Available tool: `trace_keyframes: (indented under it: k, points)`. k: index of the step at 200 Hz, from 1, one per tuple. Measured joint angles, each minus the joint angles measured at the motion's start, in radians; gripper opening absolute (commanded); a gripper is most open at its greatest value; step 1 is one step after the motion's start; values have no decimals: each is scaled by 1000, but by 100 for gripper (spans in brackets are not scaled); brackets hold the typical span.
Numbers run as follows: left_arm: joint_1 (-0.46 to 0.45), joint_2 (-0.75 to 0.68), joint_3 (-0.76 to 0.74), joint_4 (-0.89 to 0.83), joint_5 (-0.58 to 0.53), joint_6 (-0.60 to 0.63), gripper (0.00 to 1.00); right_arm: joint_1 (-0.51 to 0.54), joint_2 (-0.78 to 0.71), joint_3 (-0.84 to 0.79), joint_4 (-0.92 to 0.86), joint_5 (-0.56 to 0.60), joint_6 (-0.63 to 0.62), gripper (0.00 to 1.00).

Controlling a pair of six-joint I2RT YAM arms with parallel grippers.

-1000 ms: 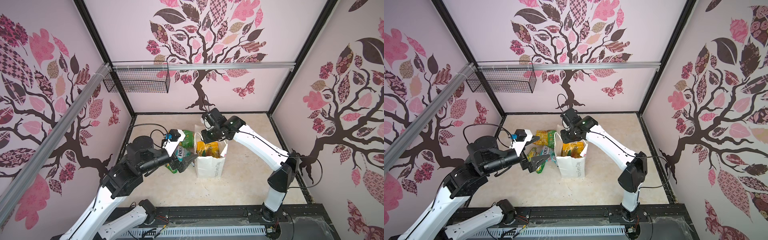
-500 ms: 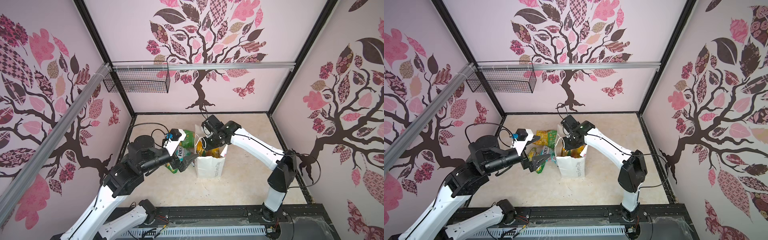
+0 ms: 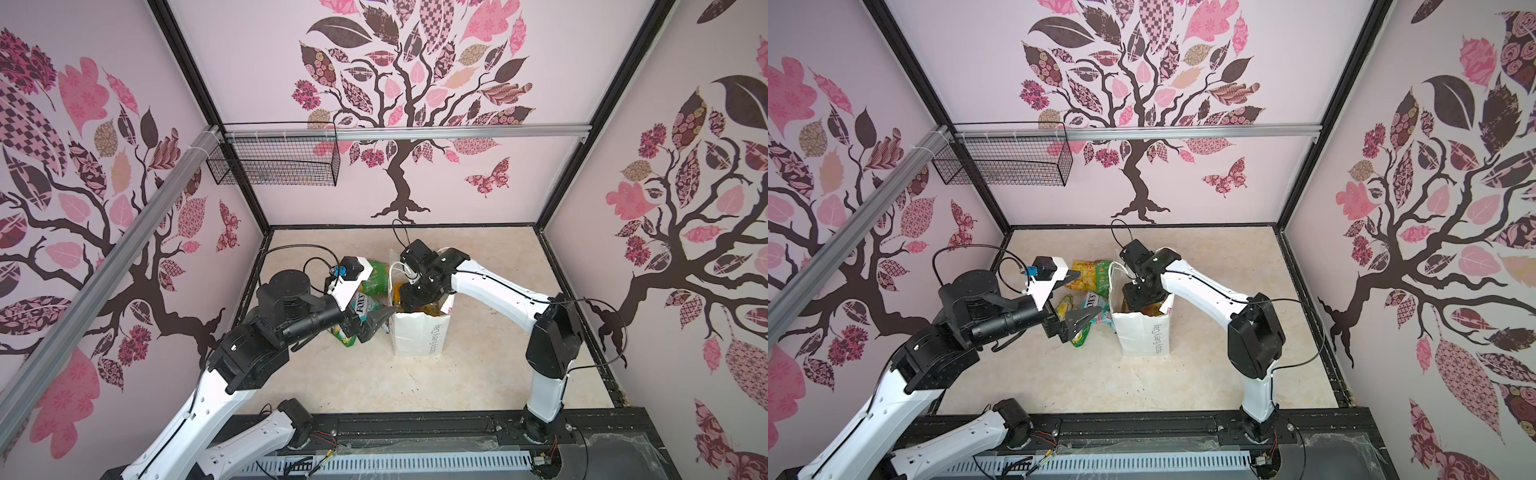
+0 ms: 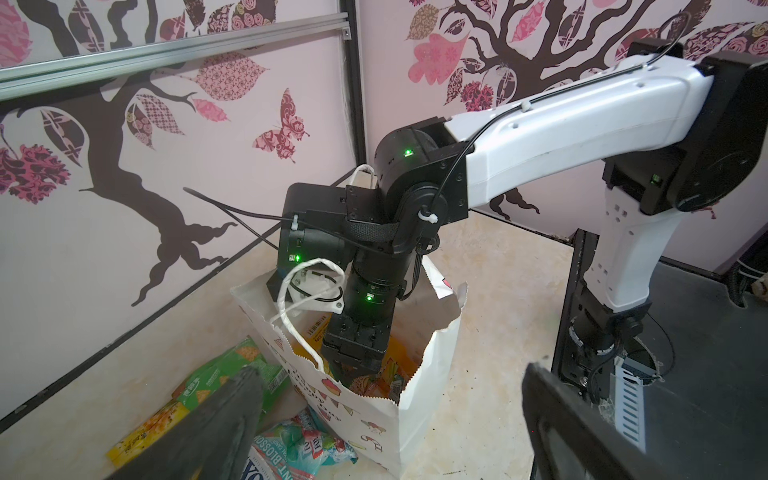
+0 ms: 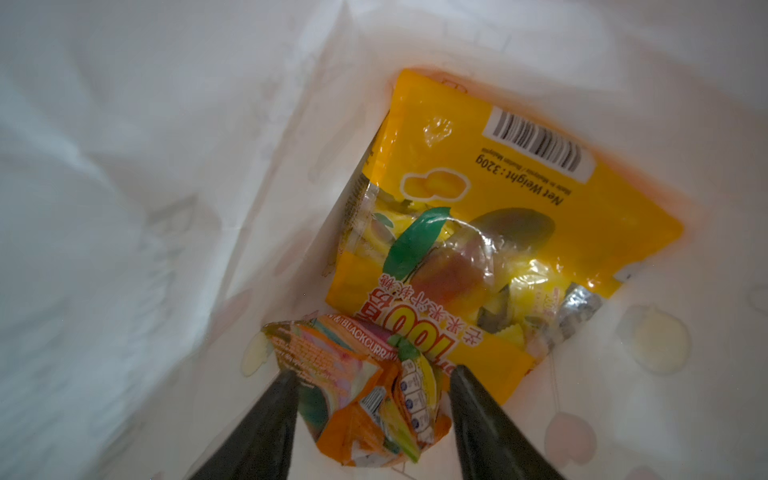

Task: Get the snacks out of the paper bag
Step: 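Close the right gripper on the yellow packet inside the paper bag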

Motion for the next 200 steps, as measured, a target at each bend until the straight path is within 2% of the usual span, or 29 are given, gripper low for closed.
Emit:
trace_keyframes:
  k: [47,105,137,175,200]
  points:
    - [0,-2,0,0,-4,0,99,2,29,-9,43,6,-3,83]
    - [0,-2,0,-1,-18,0,99,6,53,-104,207,36,14,93]
    - [0,-1,0,-3,-21,0,99,6,98,-166,301,67,30,93]
    - [0,-1,0,-9,-31,1,98,10,123,-168,328,68,39,93]
    - [0,-1,0,-9,-37,1,99,12,137,-168,338,67,40,87]
